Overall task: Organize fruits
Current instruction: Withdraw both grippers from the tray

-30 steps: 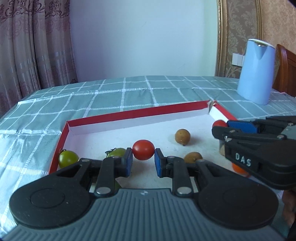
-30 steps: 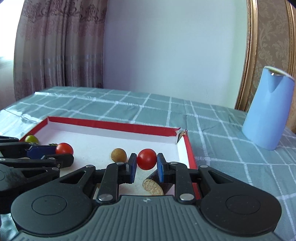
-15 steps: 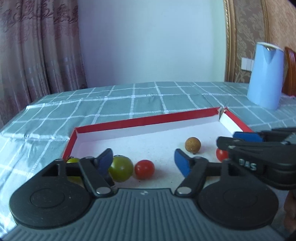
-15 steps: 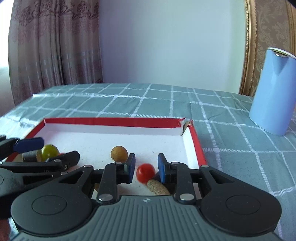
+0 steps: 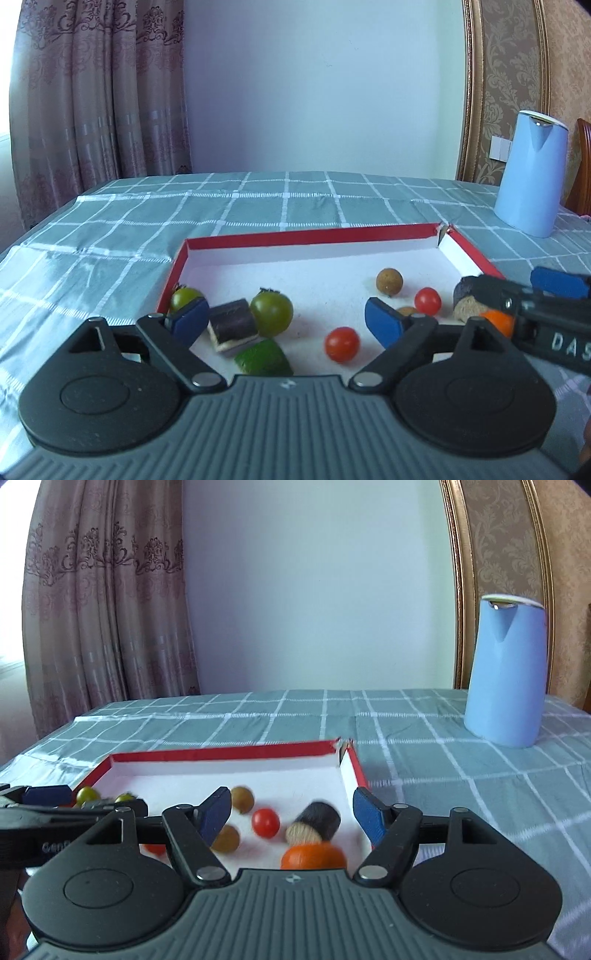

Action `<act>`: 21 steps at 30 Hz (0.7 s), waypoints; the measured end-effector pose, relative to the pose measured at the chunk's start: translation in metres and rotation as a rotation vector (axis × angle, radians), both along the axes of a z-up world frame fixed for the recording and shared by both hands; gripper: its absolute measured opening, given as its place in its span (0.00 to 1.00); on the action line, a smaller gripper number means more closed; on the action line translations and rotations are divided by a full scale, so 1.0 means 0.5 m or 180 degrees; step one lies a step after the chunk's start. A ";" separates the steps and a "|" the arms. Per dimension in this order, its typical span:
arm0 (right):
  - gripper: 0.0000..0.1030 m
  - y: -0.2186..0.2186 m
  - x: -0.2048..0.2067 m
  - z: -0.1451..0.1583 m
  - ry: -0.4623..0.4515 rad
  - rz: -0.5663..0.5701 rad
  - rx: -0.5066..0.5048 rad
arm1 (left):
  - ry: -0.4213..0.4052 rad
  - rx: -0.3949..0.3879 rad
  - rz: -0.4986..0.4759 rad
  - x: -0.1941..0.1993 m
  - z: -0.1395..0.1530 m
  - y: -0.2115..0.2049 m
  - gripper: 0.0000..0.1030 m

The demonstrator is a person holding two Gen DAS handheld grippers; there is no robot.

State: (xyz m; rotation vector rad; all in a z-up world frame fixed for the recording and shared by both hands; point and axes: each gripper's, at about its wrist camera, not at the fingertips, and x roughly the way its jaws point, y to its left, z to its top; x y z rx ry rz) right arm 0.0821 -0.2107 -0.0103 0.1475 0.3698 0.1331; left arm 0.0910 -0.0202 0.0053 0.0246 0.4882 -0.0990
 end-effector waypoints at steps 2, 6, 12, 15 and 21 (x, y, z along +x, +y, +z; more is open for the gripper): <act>0.70 -0.001 -0.016 -0.008 0.0013 0.0030 0.0016 | 0.0022 -0.0009 0.0031 -0.012 -0.001 0.004 0.89; 0.75 0.000 -0.039 -0.022 0.0056 0.0017 -0.0015 | 0.0030 -0.0063 0.0055 -0.032 -0.002 0.012 0.90; 0.75 -0.004 -0.049 -0.027 0.0062 0.0019 0.0010 | -0.0042 -0.0070 0.0110 -0.057 -0.002 0.019 0.94; 0.75 -0.001 -0.049 -0.030 0.0085 0.0027 0.0002 | -0.0055 -0.0064 0.0106 -0.062 -0.002 0.019 0.95; 0.75 -0.002 -0.052 -0.029 0.0049 0.0014 0.0011 | -0.0100 -0.0007 0.0101 -0.074 0.001 0.012 1.00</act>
